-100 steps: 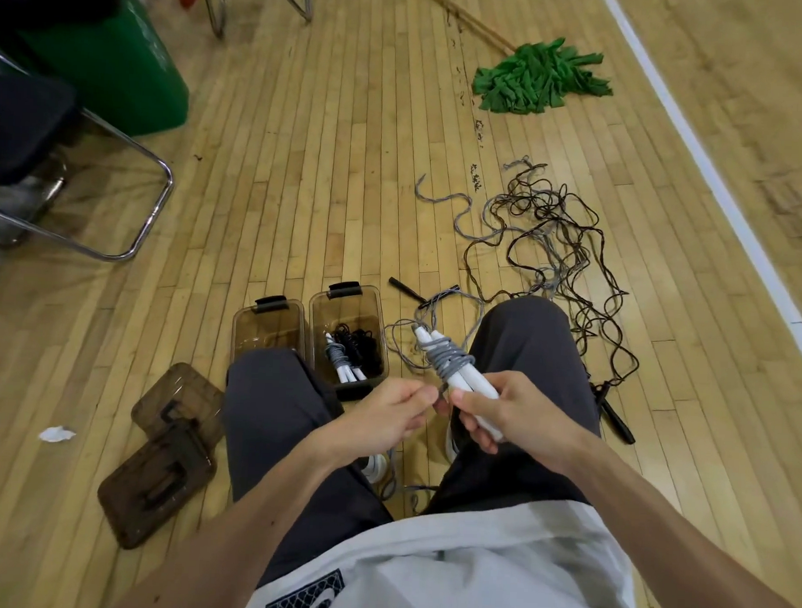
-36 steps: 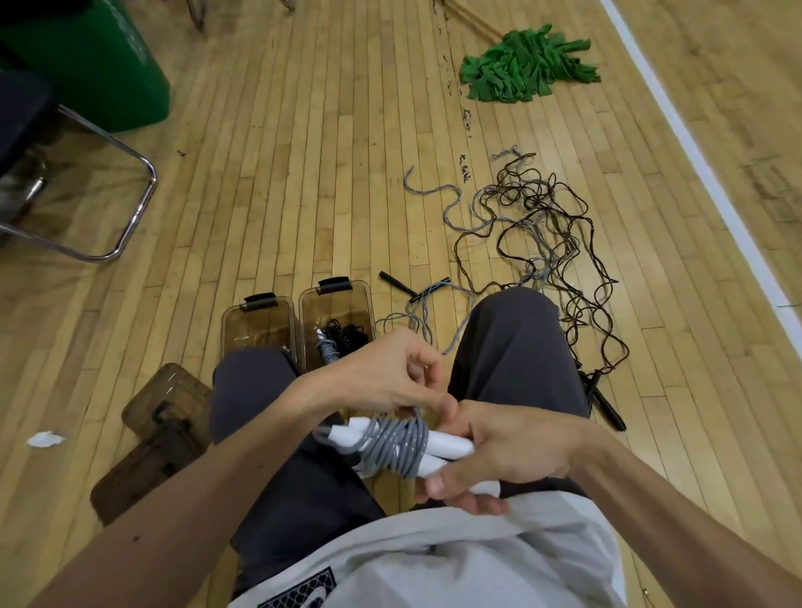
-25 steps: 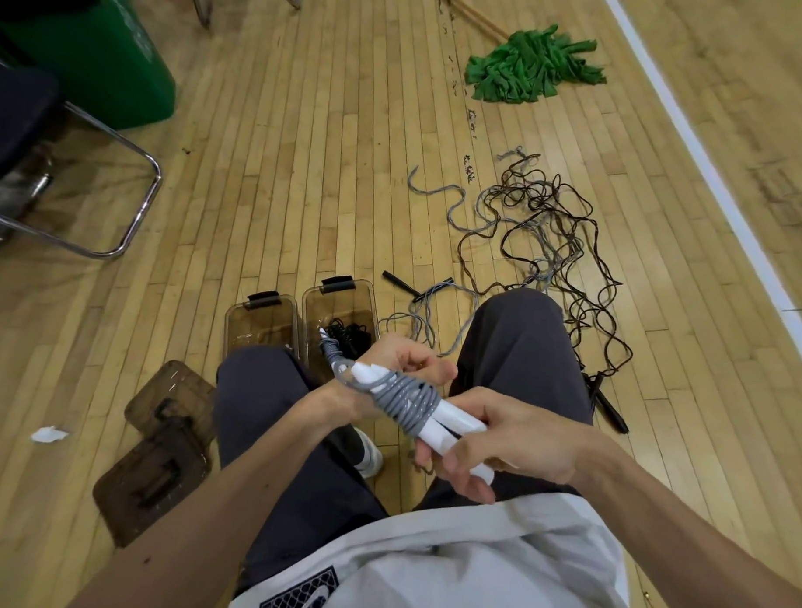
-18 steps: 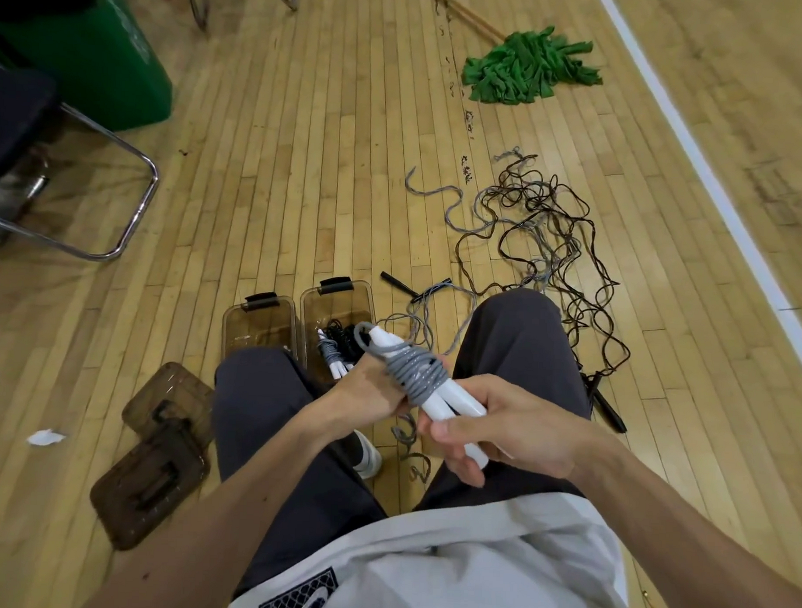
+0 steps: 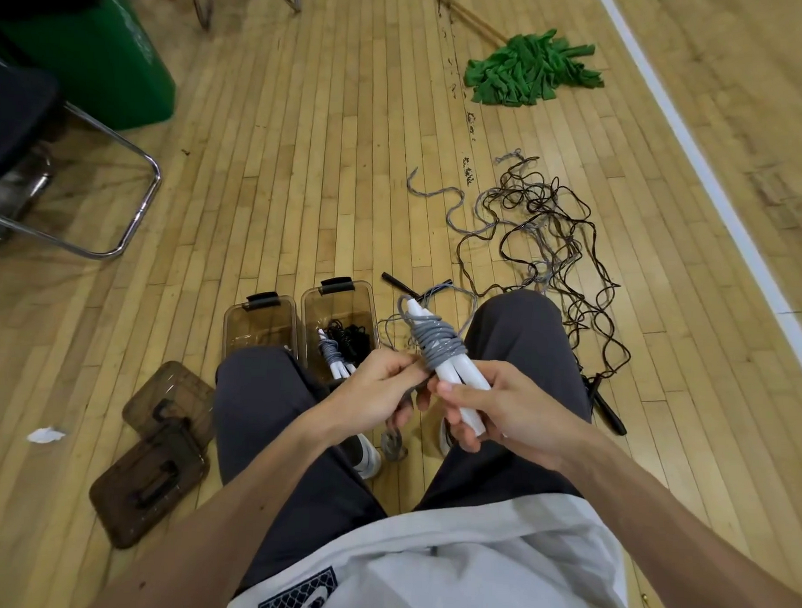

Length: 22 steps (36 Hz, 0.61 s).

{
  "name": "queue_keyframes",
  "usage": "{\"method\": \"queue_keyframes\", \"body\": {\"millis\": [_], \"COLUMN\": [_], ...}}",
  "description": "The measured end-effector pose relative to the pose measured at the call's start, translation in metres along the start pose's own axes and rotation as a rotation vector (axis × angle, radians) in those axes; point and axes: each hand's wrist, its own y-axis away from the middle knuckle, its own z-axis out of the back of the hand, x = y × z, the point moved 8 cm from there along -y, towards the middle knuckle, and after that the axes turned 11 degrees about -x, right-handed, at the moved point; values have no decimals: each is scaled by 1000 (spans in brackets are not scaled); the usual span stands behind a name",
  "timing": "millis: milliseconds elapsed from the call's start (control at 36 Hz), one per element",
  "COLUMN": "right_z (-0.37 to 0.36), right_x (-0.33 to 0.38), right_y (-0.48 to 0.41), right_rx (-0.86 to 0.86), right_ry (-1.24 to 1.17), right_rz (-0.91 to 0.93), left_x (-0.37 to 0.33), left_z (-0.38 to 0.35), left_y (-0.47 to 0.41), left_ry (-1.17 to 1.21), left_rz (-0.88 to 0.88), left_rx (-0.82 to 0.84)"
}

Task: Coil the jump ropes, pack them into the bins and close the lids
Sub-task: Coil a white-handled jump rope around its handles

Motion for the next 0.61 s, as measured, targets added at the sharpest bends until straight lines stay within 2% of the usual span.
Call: {"method": "queue_keyframes", "body": {"millis": [250, 444, 611], "right_z": [7, 11, 6], "right_x": [-9, -13, -17], "right_y": [-6, -10, -4], "right_rx": [-72, -180, -4], "right_ry": [105, 198, 149], "right_rz": [42, 33, -18], "left_x": [3, 8, 12], "left_z": [-6, -6, 2], "left_y": [2, -1, -4], "left_ry": [3, -167, -168], "left_rz": [-4, -70, -62], "left_rx": [66, -24, -73]}}
